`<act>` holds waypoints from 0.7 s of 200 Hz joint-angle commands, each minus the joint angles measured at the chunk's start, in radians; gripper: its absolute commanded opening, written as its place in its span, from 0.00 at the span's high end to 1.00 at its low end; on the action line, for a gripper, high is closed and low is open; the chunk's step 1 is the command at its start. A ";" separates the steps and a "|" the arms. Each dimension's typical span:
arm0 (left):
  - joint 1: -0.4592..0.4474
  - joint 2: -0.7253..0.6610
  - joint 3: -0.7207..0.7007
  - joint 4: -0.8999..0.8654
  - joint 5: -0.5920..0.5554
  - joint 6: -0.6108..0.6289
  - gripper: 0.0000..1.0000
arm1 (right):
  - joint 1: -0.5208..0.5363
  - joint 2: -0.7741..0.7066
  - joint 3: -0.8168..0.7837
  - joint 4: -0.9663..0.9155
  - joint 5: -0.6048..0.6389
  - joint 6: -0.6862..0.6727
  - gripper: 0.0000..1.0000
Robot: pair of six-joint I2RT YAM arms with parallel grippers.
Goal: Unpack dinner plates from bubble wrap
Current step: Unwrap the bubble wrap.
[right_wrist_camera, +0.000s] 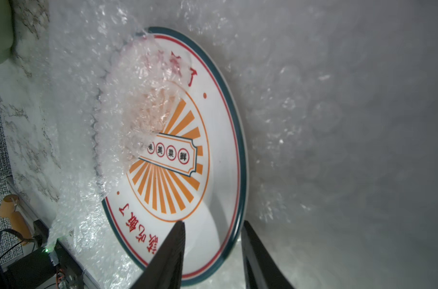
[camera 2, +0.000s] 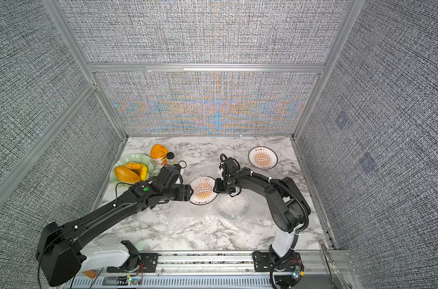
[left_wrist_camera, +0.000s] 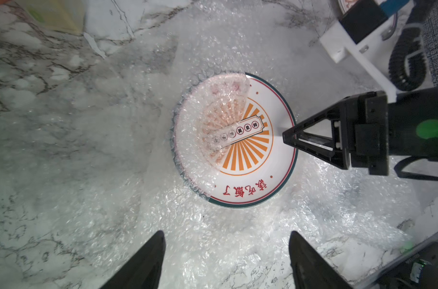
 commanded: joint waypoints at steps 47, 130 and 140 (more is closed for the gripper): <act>-0.044 0.238 0.073 -0.072 -0.072 0.020 0.13 | -0.001 0.012 -0.007 0.016 0.001 0.000 0.65; -0.057 0.597 0.333 -0.259 -0.358 -0.051 0.18 | -0.001 -0.002 -0.030 0.029 -0.017 -0.001 0.68; -0.056 0.621 0.351 -0.262 -0.372 -0.051 0.18 | -0.001 -0.004 -0.030 0.030 -0.020 -0.001 0.68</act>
